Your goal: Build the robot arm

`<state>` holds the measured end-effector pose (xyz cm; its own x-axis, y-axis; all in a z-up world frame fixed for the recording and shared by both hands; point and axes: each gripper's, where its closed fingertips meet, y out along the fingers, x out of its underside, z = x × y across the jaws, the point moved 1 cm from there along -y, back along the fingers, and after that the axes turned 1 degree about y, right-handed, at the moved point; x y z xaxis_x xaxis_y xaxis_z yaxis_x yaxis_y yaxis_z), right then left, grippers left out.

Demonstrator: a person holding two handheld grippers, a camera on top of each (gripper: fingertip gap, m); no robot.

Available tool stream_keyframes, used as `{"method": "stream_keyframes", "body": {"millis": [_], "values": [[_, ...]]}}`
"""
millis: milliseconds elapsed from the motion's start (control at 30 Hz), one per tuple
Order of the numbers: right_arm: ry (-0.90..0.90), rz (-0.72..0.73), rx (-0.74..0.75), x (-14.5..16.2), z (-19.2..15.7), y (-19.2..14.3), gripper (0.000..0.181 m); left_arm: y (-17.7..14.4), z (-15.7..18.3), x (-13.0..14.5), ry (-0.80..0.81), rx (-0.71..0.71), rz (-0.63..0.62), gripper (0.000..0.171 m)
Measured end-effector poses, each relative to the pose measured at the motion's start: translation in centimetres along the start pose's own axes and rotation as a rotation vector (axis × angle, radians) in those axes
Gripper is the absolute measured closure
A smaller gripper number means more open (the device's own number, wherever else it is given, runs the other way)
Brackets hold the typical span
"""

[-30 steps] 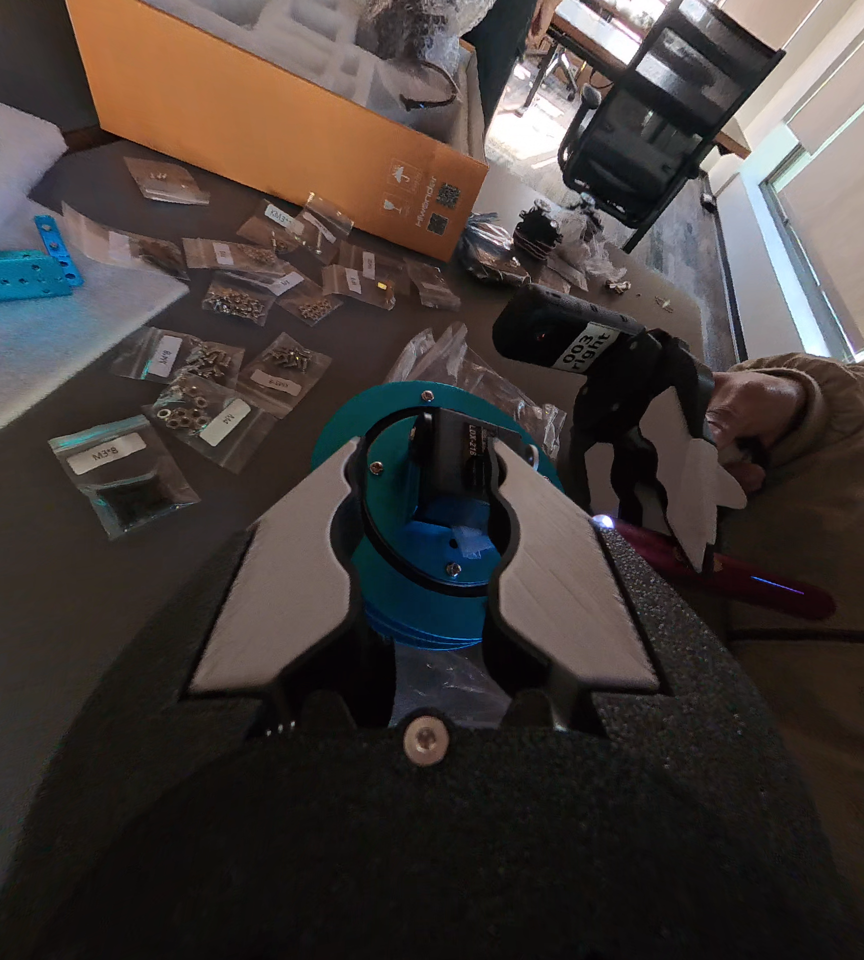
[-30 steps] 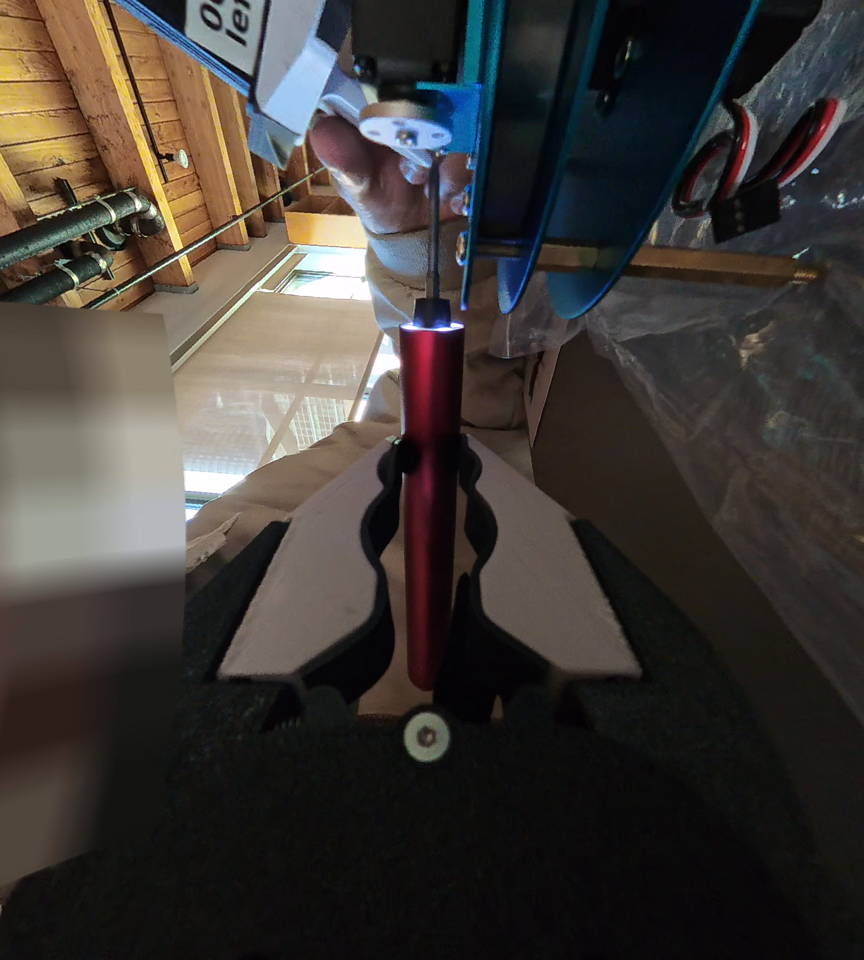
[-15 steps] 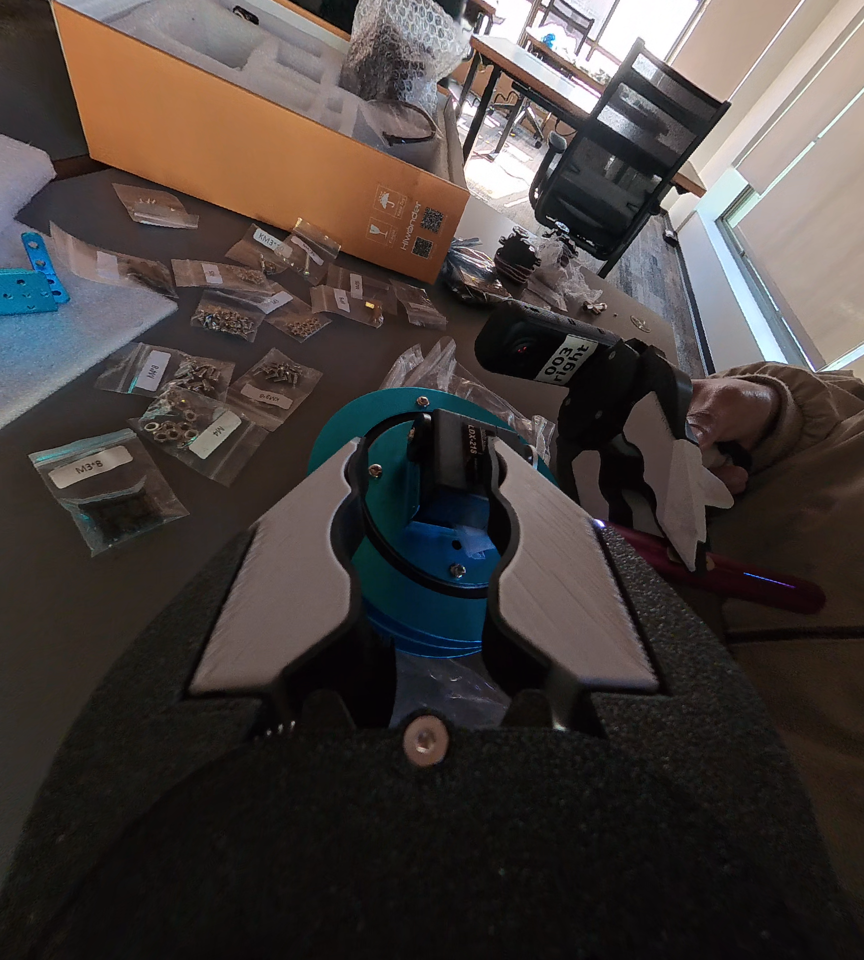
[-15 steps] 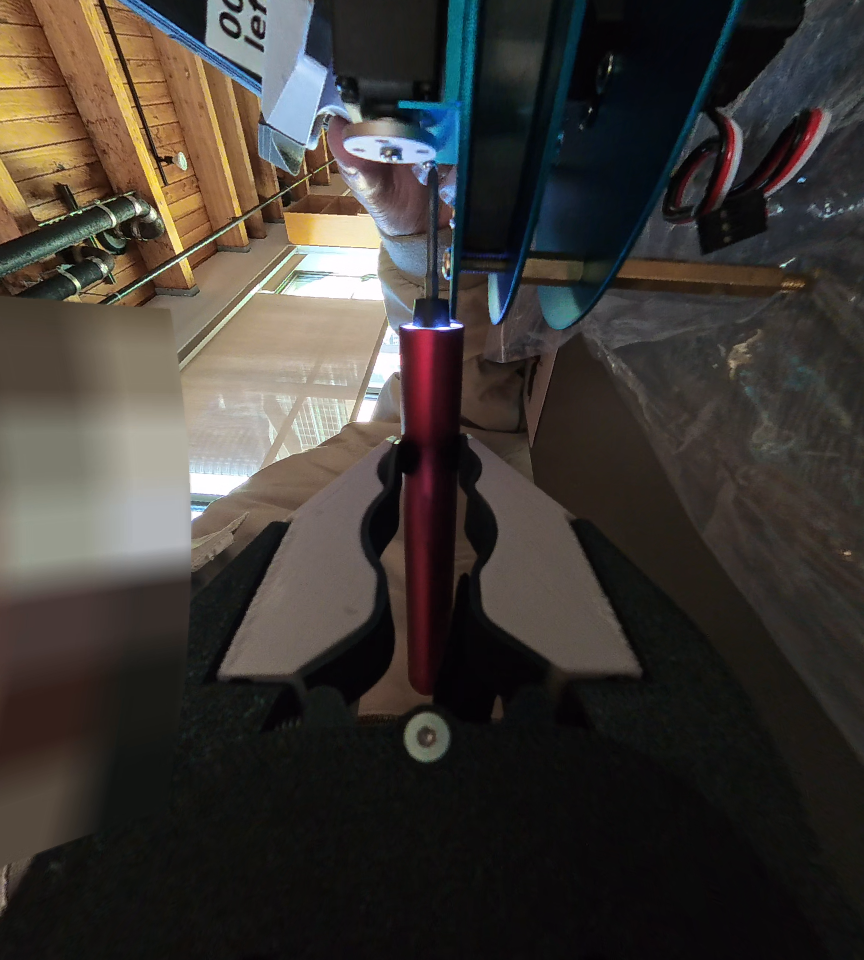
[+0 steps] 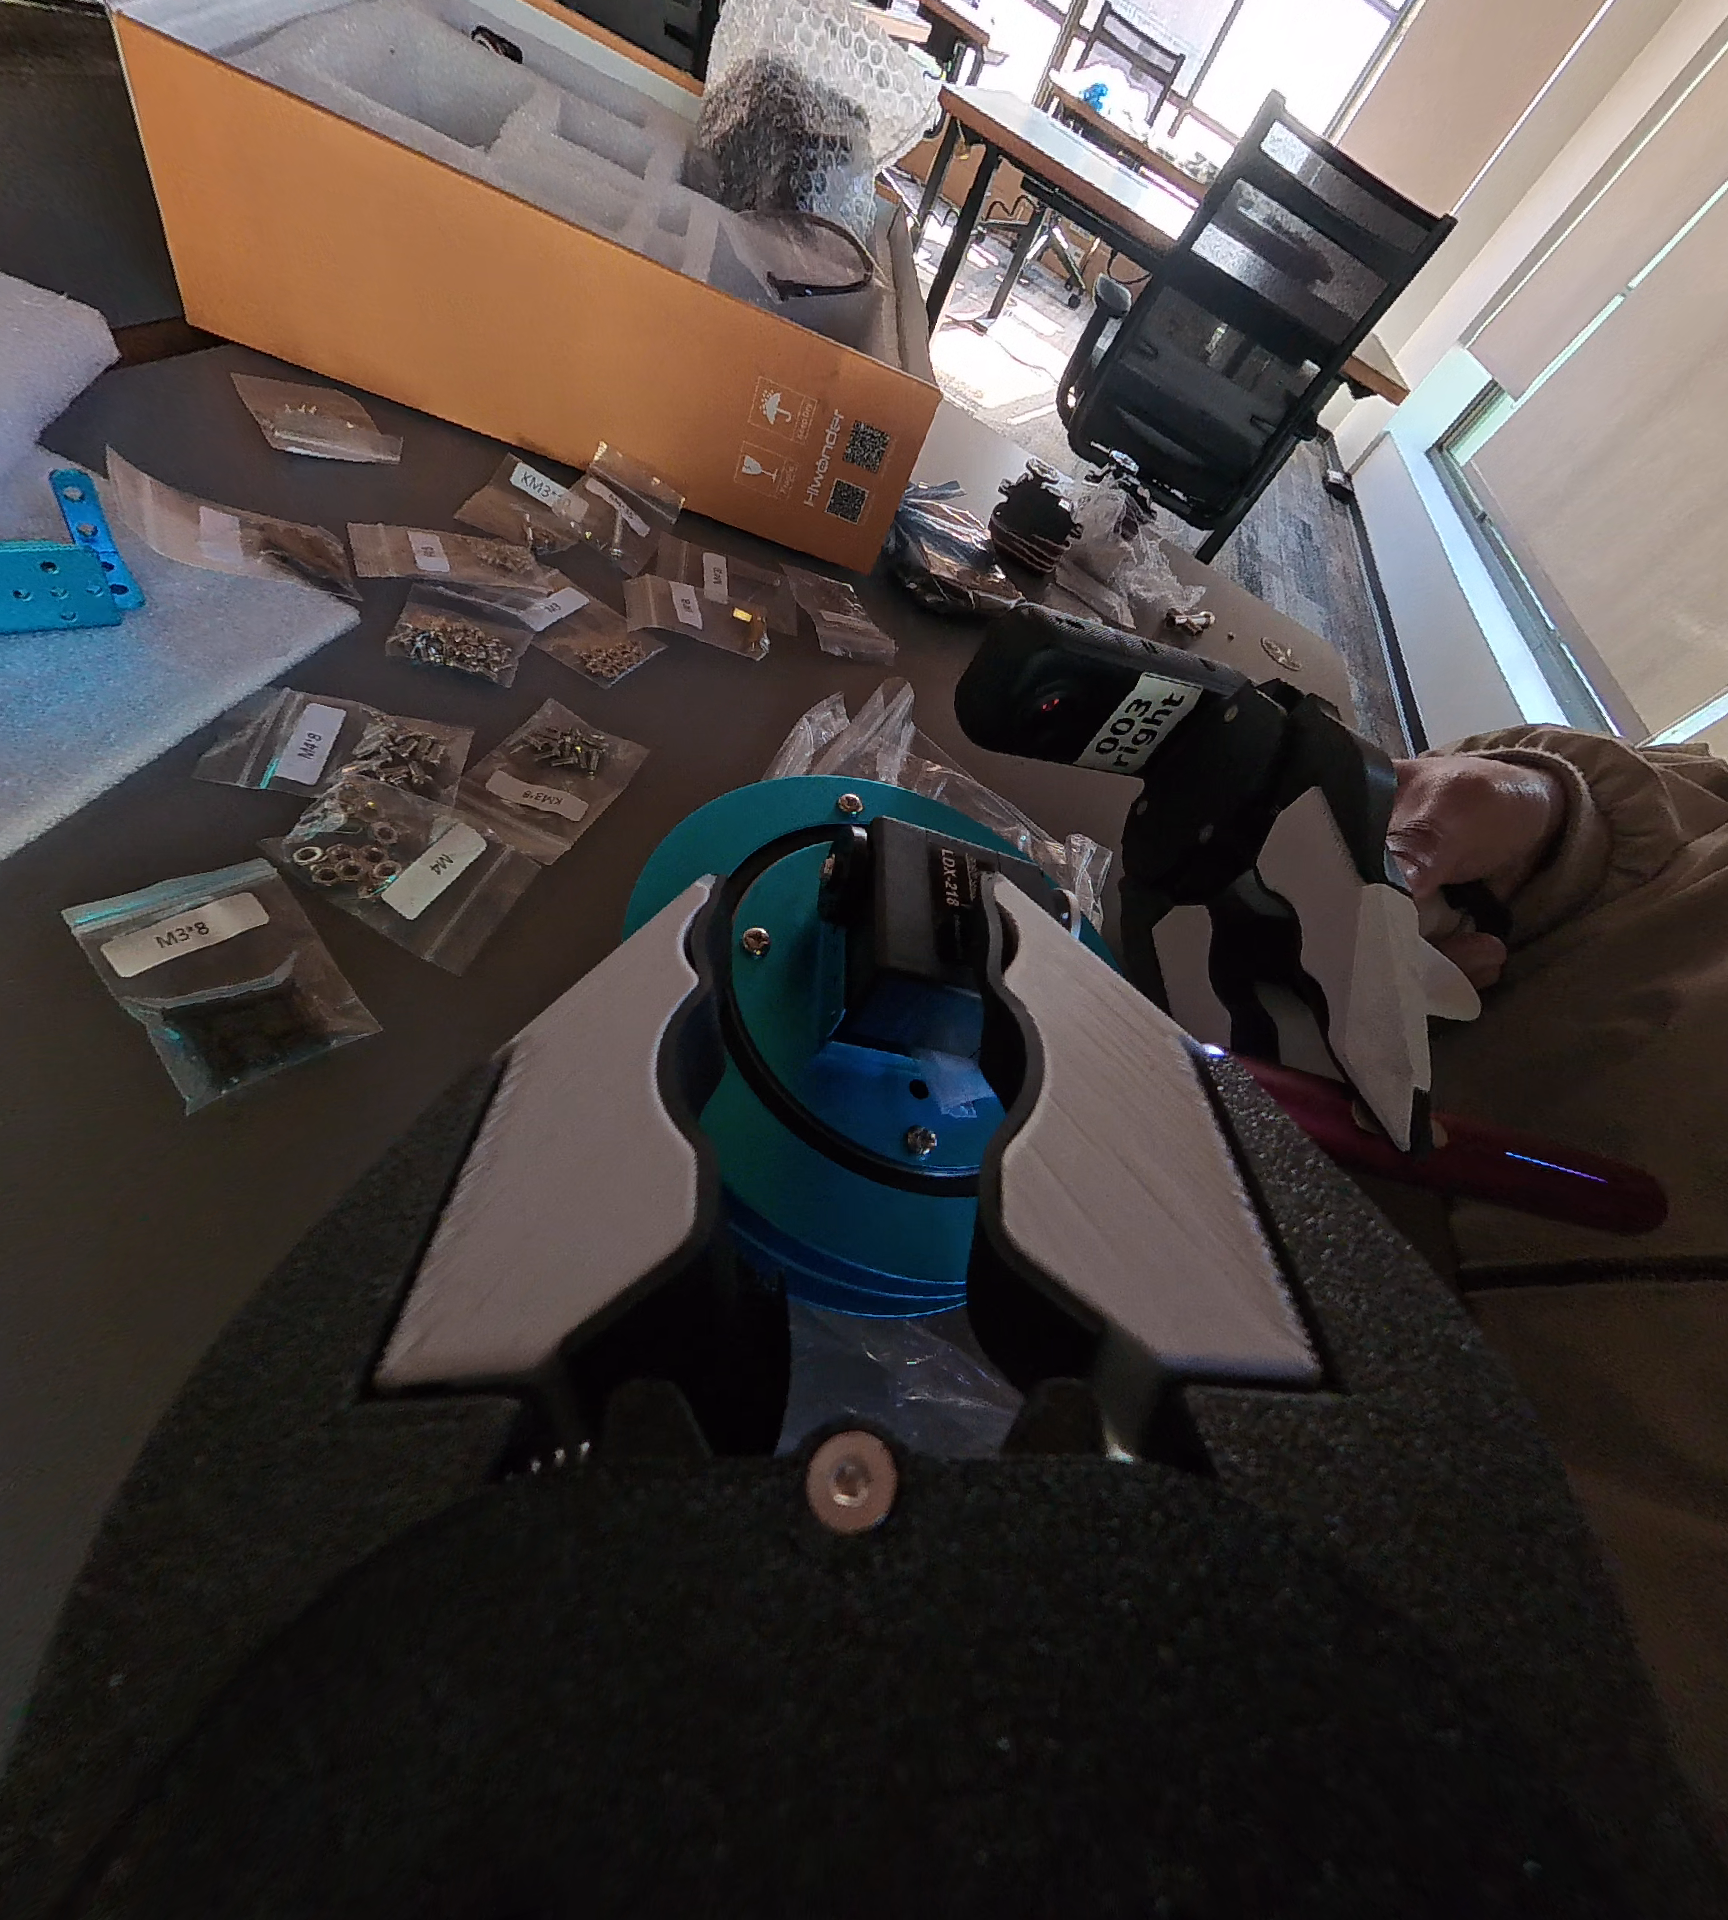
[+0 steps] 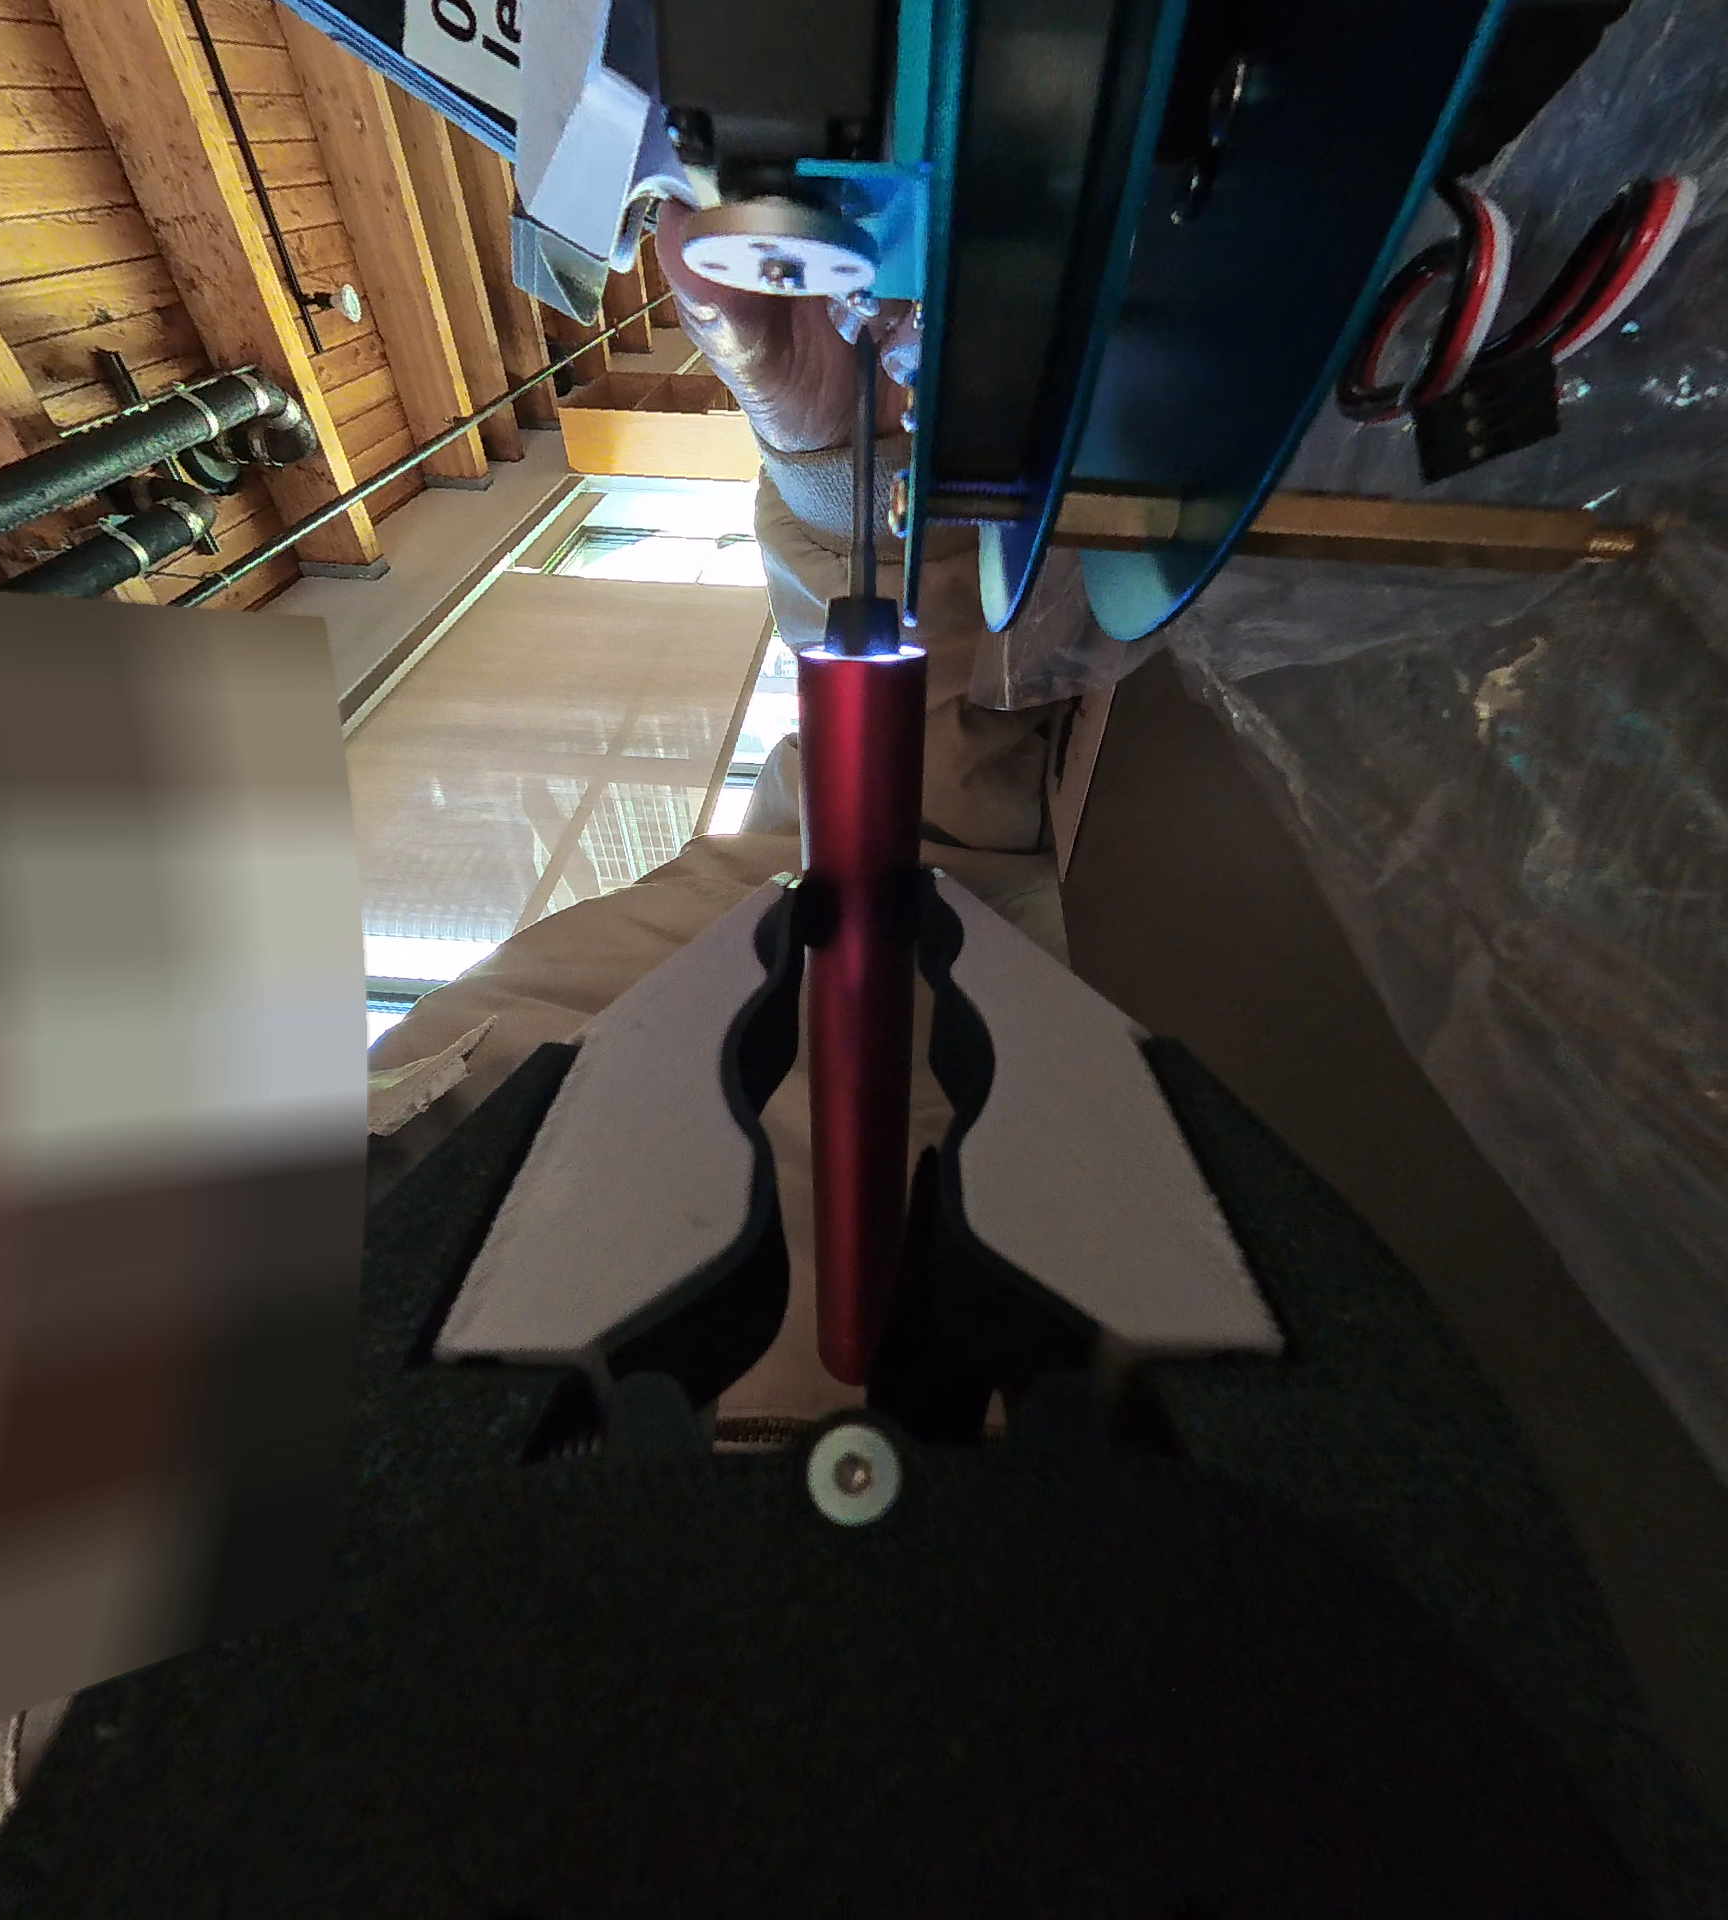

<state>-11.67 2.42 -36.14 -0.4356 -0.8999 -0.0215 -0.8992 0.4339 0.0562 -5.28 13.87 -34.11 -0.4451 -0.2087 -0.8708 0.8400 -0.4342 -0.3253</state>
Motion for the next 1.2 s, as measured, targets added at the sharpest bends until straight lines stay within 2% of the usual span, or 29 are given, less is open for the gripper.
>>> {"method": "stream_keyframes", "body": {"millis": [400,867,1033,1133,1200], "values": [[0.0,0.006,-0.001,-0.35,0.07,-0.43,0.163,0.0,-0.01,0.0,-0.013,0.004,0.007,0.126],[0.014,0.021,-0.003,-0.41,-0.14,-0.31,0.163,-0.34,0.47,0.09,0.05,0.001,0.037,0.139],[0.066,0.019,-0.068,-0.58,-0.56,-0.64,0.162,-0.16,0.5,-0.11,0.039,0.01,0.006,0.142],[0.015,0.016,0.009,-0.64,0.1,-0.74,0.163,-0.06,0.65,-0.18,0.046,0.002,-0.014,0.143],[0.008,0.011,0.011,-0.64,-0.1,-0.77,0.163,-0.03,0.76,-0.21,0.056,-0.01,-0.019,0.145]]}}
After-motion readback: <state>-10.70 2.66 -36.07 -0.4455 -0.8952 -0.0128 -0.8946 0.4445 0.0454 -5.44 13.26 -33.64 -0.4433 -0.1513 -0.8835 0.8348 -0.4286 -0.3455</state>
